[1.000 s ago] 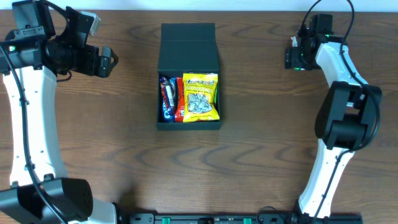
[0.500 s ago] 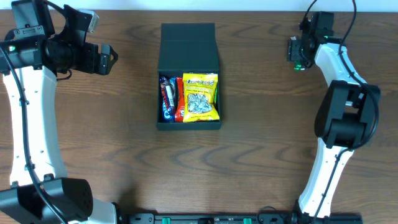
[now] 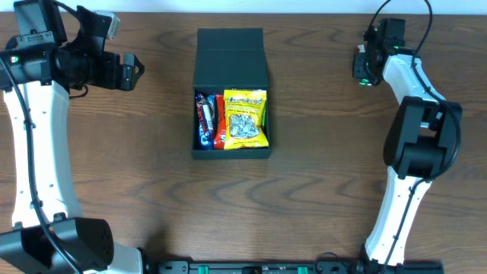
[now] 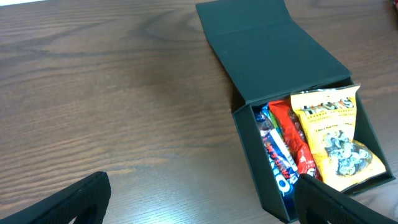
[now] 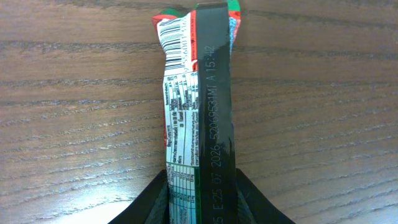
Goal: Pack container
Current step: 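Release the candy bar and raise the right gripper away, then bring both grippers to the box lid's back edge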
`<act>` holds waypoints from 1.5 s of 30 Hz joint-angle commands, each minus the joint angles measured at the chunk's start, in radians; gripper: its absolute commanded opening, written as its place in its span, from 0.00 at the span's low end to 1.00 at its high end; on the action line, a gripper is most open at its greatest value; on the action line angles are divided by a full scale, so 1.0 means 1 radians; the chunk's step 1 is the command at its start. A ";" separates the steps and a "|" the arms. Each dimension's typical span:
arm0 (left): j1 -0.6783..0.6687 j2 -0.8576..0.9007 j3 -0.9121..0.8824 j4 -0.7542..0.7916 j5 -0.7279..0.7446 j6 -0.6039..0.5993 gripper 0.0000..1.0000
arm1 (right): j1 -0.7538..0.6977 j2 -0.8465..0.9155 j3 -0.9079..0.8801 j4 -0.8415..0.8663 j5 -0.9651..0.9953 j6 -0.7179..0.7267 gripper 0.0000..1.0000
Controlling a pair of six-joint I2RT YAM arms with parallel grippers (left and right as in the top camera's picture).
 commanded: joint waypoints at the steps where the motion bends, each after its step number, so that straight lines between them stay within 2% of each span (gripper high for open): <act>1: 0.002 -0.019 -0.004 0.000 0.019 -0.008 0.95 | -0.008 0.029 -0.003 -0.008 0.002 0.053 0.29; 7: 0.002 -0.019 -0.004 -0.001 0.019 -0.008 0.95 | -0.007 -0.018 -0.002 -0.051 -0.107 0.136 0.23; 13: 0.002 -0.019 -0.004 -0.004 0.014 -0.006 0.95 | 0.019 -0.176 -0.002 -0.109 -0.273 0.253 0.23; 17: 0.002 -0.019 -0.004 -0.004 -0.009 -0.003 0.95 | 0.107 -0.359 -0.002 -0.204 -0.330 0.293 0.20; 22: 0.002 -0.019 -0.004 -0.003 -0.011 -0.003 0.95 | 0.287 -0.472 -0.002 -0.288 -0.328 0.327 0.22; 31: 0.002 -0.019 -0.004 -0.004 -0.011 -0.003 0.95 | 0.636 -0.366 -0.005 -0.406 -0.245 0.492 0.20; 36: 0.002 -0.019 -0.004 -0.006 -0.013 -0.003 0.95 | 0.736 -0.273 -0.005 -0.403 -0.228 0.532 0.20; 43: 0.002 -0.019 -0.004 -0.008 -0.012 -0.003 0.95 | 0.780 -0.205 -0.005 -0.410 -0.229 0.640 0.21; 44: 0.002 -0.019 -0.004 -0.008 -0.012 -0.003 0.95 | 0.784 -0.205 -0.005 -0.409 -0.228 0.640 0.22; 45: 0.002 -0.019 -0.004 -0.008 -0.012 -0.003 0.95 | 0.786 -0.205 -0.005 -0.406 -0.228 0.640 0.37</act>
